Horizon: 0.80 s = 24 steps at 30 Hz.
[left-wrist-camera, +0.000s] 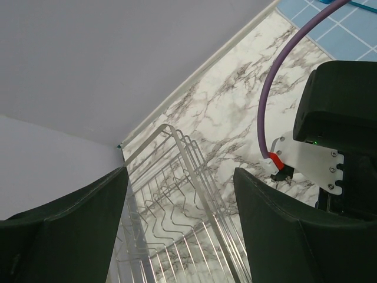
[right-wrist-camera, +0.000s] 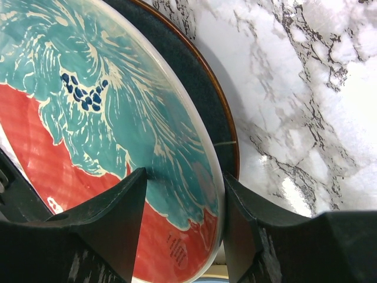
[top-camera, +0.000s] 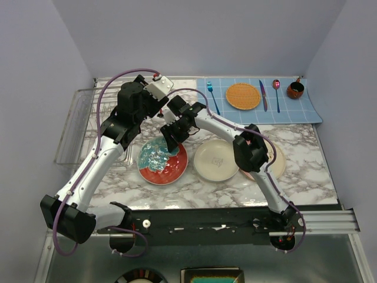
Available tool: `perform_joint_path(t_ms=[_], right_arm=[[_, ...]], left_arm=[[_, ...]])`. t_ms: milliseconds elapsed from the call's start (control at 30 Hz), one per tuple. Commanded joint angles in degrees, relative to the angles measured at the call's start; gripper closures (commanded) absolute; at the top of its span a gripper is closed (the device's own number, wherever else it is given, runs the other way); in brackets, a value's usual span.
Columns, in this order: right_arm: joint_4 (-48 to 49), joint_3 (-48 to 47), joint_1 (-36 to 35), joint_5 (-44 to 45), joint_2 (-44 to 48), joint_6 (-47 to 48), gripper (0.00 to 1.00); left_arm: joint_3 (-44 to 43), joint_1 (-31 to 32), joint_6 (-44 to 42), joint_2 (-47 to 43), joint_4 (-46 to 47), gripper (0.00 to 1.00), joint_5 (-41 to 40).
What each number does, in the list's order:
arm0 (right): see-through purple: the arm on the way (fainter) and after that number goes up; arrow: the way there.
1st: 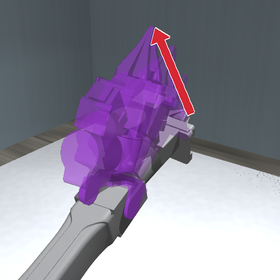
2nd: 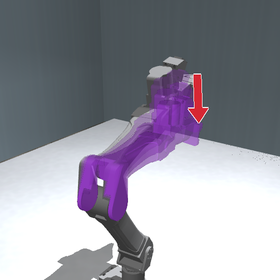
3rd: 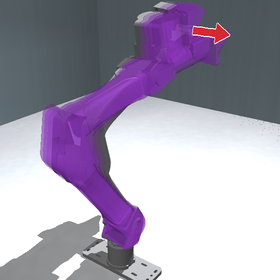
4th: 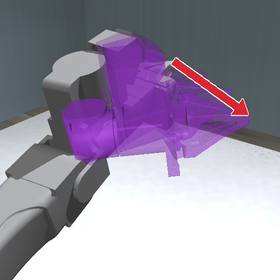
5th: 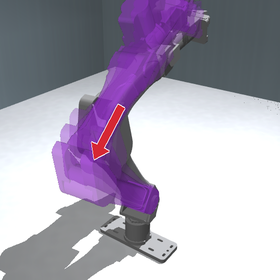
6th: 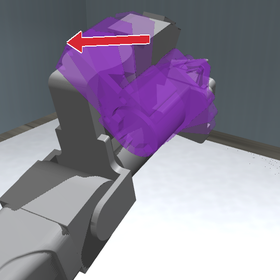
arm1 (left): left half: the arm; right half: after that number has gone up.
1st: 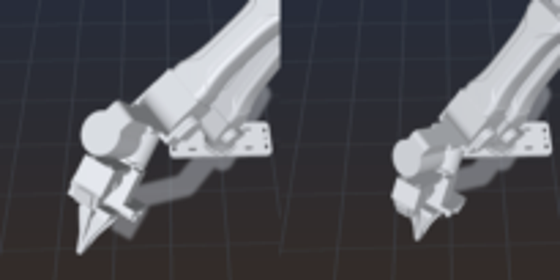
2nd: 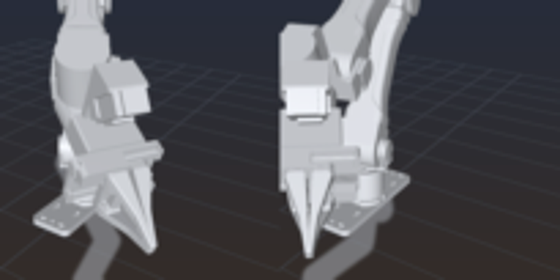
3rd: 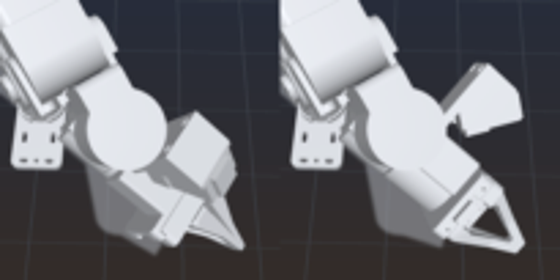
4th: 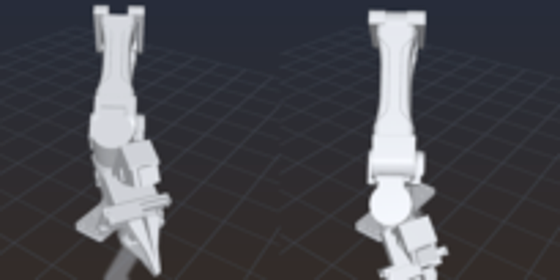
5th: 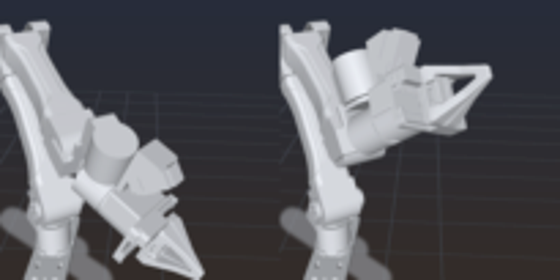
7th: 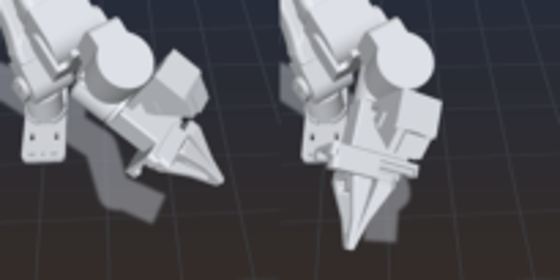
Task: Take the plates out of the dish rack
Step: Place the plate at the center of the board.
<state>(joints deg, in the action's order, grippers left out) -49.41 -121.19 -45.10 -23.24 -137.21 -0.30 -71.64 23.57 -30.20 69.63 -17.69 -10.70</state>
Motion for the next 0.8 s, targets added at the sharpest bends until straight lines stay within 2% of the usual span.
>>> perform_joint_path(t_ms=[0, 767], right_arm=[[-2.4, 0.2, 0.5, 9.2, -0.2, 3.1, 0.41], [-3.6, -2.8, -0.6, 13.0, -0.6, 4.3, 0.40]], left_arm=[[-0.3, -0.3, 0.2, -1.5, 0.2, 0.20, 1.5], [-0.1, -0.3, 0.0, -1.8, 0.3, 0.20, 1.6]])
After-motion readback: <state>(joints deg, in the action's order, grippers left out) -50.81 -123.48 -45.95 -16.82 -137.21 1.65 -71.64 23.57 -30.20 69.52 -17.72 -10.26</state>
